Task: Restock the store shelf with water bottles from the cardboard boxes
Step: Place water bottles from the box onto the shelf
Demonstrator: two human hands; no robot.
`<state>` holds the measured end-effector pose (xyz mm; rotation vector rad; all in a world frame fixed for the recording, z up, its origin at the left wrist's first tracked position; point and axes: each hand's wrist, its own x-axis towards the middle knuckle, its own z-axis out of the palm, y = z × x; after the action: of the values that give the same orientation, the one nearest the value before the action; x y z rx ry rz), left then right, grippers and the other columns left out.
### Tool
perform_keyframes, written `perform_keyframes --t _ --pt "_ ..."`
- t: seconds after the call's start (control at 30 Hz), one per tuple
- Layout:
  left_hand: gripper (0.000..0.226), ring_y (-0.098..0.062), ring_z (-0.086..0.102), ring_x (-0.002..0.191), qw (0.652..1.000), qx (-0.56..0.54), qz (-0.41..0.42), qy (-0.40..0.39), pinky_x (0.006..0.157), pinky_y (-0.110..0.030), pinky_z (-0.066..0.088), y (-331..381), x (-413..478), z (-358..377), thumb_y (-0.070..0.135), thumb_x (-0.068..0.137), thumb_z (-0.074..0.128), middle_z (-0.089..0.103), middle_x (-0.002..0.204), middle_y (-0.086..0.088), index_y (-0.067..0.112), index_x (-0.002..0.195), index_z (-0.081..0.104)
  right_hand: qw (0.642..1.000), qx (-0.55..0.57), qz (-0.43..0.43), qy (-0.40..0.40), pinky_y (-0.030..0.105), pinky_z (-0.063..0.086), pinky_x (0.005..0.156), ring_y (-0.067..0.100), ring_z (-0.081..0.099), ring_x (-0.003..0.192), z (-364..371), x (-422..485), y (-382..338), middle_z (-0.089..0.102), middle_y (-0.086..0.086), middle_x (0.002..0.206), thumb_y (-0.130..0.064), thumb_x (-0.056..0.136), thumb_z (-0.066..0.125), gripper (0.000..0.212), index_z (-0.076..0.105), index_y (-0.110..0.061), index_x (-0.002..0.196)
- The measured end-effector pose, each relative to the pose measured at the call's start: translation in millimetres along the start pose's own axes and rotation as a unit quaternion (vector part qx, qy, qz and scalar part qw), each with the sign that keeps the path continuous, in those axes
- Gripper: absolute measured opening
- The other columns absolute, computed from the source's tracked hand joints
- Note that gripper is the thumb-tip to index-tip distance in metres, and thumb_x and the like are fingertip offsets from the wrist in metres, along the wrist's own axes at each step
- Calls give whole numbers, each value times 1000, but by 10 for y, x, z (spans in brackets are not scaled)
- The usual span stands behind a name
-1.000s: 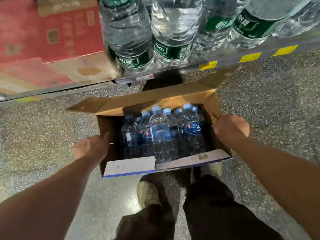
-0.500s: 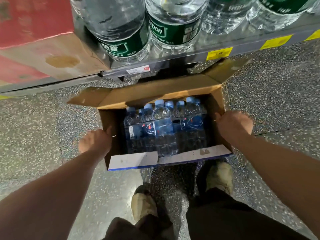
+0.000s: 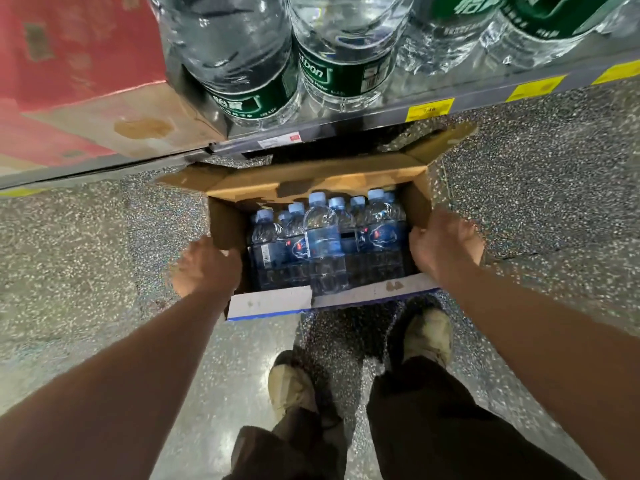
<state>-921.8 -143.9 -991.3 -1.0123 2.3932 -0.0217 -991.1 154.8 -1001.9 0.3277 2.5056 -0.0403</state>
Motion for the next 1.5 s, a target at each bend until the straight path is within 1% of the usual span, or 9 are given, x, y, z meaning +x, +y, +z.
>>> perform_keyframes --t 0.2,0.47,0.57,0.67,0.93,1.03,1.17,1.3,1.5 --pt "42 -32 53 109 981 -136 138 -12 81 -40 43 551 -335 6 40 88 53 51 124 -8 18 123 47 985 27 -167 15 33 45 77 29 53 104 53 -189 -163 47 14 120 -24 92 53 52 32 -4 135" --pt "95 -31 41 128 972 -166 87 -139 97 -41 40 1179 -277 545 57 76 67 35 141 -13 6 142 22 988 100 -32 -110 41 41 97 38 43 125 577 347 -358 37 23 140 -35 92 56 67 25 -2 140" --pt "105 -31 39 130 973 -144 71 -165 99 -40 39 1231 -253 744 60 72 69 33 142 -14 3 145 17 978 151 -29 -138 37 45 95 32 51 119 830 472 -311 49 18 132 -33 84 66 59 43 -5 131" --pt "112 -30 38 130 973 -157 48 -162 99 -40 39 1283 -240 863 63 65 73 33 142 -13 5 143 18 973 170 -9 -159 33 42 96 28 49 123 970 527 -305 48 13 135 -36 76 76 73 43 -9 134" --pt "92 -30 52 108 953 -252 3 -170 93 -41 48 1267 -188 851 47 63 78 49 121 -11 14 133 27 955 261 49 -132 24 42 83 25 56 116 1024 572 -256 56 11 129 -30 61 87 80 49 -10 129" --pt "90 -31 60 97 916 -349 15 -196 82 -46 55 1191 -217 677 35 61 82 57 111 -10 20 133 29 955 265 54 -121 34 45 93 30 54 117 844 467 -234 53 14 128 -32 58 87 87 43 -7 129" --pt "73 -24 64 85 886 -425 1 -187 72 -34 56 1056 -317 358 35 62 82 65 101 -2 28 122 40 965 233 25 -118 31 45 80 32 57 108 510 235 -251 57 14 118 -34 57 85 90 37 -10 129" --pt "60 -8 61 69 819 -543 -48 -179 53 -22 44 910 -430 -123 26 59 84 67 89 7 26 111 54 972 213 13 -97 27 44 71 29 60 94 125 -100 -242 61 6 103 -37 55 84 86 38 -14 124" --pt "47 -14 65 75 799 -554 39 -229 67 -31 52 590 -791 -781 5 67 80 67 92 -1 18 104 55 934 348 47 -70 30 53 60 16 61 73 -514 -673 -333 63 -1 88 -33 53 80 72 47 -20 115"
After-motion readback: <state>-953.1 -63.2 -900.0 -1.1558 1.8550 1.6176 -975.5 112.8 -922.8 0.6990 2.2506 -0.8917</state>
